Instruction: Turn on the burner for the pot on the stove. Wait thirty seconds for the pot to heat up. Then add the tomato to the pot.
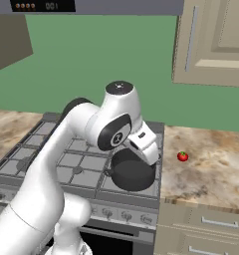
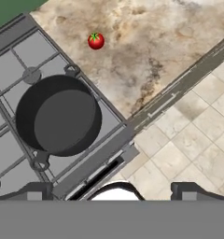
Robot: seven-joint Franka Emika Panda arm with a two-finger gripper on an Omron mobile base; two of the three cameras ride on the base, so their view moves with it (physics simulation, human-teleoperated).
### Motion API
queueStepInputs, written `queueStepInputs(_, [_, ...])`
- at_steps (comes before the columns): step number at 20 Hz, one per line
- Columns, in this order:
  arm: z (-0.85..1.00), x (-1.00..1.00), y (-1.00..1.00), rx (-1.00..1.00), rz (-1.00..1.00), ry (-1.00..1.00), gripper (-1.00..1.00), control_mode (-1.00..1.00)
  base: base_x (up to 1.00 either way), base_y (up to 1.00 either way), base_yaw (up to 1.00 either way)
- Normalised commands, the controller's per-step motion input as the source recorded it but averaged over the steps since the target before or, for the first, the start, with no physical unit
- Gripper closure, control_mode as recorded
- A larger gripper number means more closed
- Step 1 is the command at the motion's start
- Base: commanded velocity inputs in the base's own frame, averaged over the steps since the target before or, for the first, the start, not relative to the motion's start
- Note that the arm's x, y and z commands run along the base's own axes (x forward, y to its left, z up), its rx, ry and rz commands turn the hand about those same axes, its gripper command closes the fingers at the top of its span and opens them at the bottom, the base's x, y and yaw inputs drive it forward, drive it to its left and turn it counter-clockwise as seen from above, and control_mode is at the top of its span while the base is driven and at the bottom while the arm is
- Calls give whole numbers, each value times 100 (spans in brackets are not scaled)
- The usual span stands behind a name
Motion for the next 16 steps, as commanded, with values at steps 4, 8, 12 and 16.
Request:
queueStepInputs(4, [-29, 54, -27, -1, 0, 0, -100, -100, 0, 0, 0])
queueStepInputs(8, [-25, 54, -22, -1, 0, 0, -100, -100, 0, 0, 0])
queueStepInputs(12, [-26, 56, -26, -1, 0, 0, -100, -100, 0, 0, 0])
queueStepInputs(16, [-30, 47, -30, -1, 0, 2, -100, -100, 0, 0, 0])
